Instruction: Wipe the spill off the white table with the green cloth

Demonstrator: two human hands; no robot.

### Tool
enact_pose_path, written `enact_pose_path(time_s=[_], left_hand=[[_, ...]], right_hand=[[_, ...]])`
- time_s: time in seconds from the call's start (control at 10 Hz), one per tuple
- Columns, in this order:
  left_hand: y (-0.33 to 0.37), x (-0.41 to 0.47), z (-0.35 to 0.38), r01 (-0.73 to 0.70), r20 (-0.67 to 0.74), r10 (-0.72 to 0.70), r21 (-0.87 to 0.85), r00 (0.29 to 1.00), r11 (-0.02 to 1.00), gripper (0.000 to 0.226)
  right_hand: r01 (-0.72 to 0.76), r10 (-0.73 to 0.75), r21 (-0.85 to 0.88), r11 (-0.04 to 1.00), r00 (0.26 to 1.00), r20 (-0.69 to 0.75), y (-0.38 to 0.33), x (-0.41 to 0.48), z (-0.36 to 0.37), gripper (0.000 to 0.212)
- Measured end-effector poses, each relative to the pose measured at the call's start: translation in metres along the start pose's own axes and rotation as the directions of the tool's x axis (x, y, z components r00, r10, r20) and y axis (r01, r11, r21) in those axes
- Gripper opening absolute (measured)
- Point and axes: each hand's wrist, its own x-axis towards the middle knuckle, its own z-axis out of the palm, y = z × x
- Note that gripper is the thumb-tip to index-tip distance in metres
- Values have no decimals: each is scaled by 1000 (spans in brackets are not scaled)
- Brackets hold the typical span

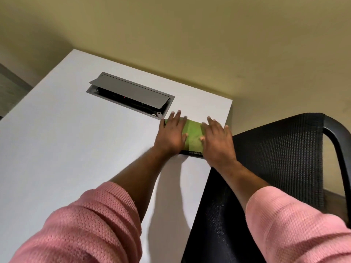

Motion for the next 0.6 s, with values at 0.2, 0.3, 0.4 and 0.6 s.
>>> enact_pose_path(time_s=[0.2, 0.3, 0.4, 0.6], left_hand=[[2, -23, 34, 0, 176, 3, -17, 984, 1000, 73], [0, -20, 40, -18, 242, 18, -1, 970, 1000, 76], [1, -15, 37, -7, 271, 12, -19, 963, 1000, 78], [7, -30, 20, 21, 248, -14, -26, 969, 999, 82]], right_hand=[[20, -3, -101, 995, 985, 170, -9, -27, 24, 71], [11, 23, -130, 991, 966, 256, -2, -25, 32, 80], [11, 26, -123, 992, 957, 290, -2, -24, 32, 83], [21, 6, -75, 997, 938, 347, -7, -27, 8, 87]])
